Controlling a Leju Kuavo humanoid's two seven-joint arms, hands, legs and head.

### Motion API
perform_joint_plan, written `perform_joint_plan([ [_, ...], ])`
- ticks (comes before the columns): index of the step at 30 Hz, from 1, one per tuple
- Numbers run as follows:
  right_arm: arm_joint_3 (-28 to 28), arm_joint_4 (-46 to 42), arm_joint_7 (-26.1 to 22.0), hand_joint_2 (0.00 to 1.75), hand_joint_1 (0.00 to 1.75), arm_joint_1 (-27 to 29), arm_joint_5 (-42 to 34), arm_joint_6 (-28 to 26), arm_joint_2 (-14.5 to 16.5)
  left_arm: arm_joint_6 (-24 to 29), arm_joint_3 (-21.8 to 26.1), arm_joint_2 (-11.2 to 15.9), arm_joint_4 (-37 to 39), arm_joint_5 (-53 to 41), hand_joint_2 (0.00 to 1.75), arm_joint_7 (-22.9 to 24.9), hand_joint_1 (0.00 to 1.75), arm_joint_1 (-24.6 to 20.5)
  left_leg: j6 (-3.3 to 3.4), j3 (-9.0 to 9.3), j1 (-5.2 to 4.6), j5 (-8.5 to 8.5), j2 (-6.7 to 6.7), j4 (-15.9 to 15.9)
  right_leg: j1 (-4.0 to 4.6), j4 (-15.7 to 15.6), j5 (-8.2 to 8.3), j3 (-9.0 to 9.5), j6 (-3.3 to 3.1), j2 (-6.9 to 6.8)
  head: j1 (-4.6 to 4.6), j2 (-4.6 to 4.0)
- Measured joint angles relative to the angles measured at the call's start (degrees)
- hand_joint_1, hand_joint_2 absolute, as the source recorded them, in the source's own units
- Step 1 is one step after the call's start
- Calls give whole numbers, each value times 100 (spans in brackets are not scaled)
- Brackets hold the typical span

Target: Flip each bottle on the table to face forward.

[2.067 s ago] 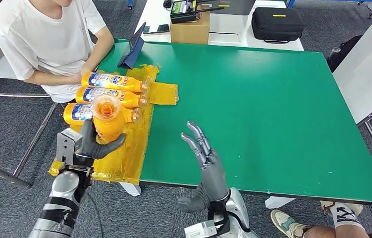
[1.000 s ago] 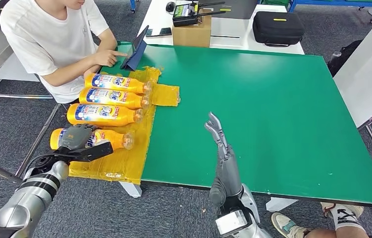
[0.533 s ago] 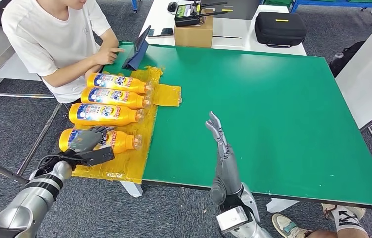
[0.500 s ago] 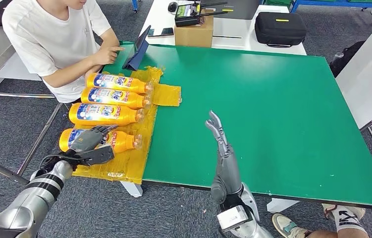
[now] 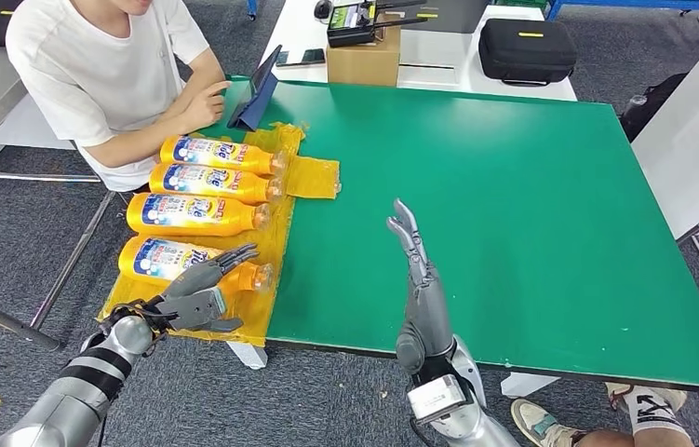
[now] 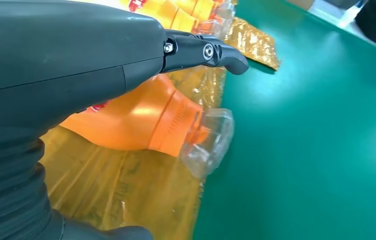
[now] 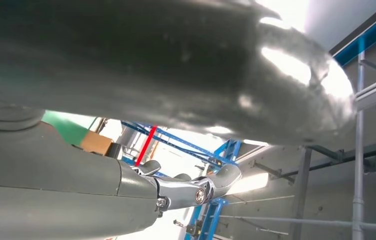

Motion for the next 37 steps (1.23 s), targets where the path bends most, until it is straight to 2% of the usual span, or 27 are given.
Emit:
perform_joint_plan([
  [6, 3, 23, 0, 0, 0, -19, -8, -20, 0, 204, -70, -2, -457, 477, 175, -198, 0, 146, 0, -13, 0, -1, 0, 1, 0, -1, 0, -14, 0, 0, 1, -1],
  [9, 3, 25, 0, 0, 0, -16, 35, -82, 0, 301, -14, -132, -870, 982, 175, -264, 0, 266, 0, -17, -1, -1, 1, 1, -1, -1, 0, -21, 0, 0, -1, -1],
  [18, -15, 4, 0, 0, 0, 157, 436, -795, 21, 190, 689, -1403, -2808, 3998, 175, 403, 0, 602, 4, -29, -5, -4, 0, 3, -3, -4, 3, -27, 4, 0, 0, 0],
  [22, -62, -106, 0, 175, 0, 294, 304, -1107, 27, 167, 883, -1728, -3352, 4891, 175, 524, 0, 774, 4, -29, -2, -4, 5, 3, 0, -3, 2, -31, 3, 0, -1, 0],
  [27, -455, -583, 0, 175, 0, 636, -514, -854, 163, 271, 998, -2013, -3859, 5461, 175, 560, 0, 1121, 3, -34, 0, -5, 7, 3, 1, -3, 0, -36, 2, 1, 0, -1],
  [37, -748, -931, 0, 175, 0, 841, -563, -807, 270, 278, 1061, -2181, -4195, 5519, 175, 563, 0, 1323, 4, -34, -2, -5, 7, 3, -1, -4, 1, -35, 3, 1, -1, -1],
])
